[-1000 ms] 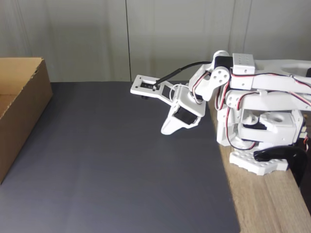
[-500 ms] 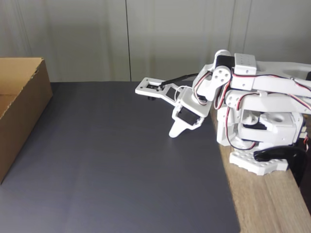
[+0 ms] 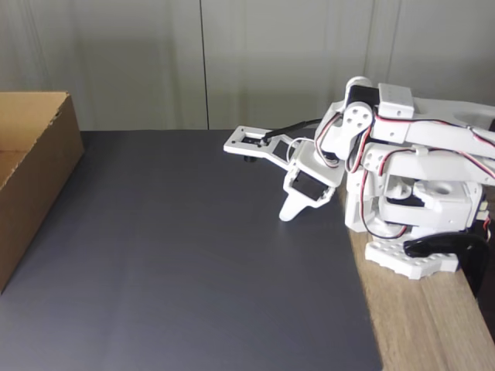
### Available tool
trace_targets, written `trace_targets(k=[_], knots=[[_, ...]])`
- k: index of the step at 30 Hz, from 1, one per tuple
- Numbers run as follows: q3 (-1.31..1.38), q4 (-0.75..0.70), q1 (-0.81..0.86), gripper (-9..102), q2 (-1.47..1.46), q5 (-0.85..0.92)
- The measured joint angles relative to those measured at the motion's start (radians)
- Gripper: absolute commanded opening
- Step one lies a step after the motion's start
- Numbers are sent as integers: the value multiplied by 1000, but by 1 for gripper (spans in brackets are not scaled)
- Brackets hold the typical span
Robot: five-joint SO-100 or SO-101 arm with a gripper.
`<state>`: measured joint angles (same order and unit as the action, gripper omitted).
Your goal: Grasp a ball and put it in the box.
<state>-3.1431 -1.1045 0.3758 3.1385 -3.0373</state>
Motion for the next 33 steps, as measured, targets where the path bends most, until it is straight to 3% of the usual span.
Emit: trace_targets(k=[33], knots=[[0, -6, -3, 2, 0, -21]])
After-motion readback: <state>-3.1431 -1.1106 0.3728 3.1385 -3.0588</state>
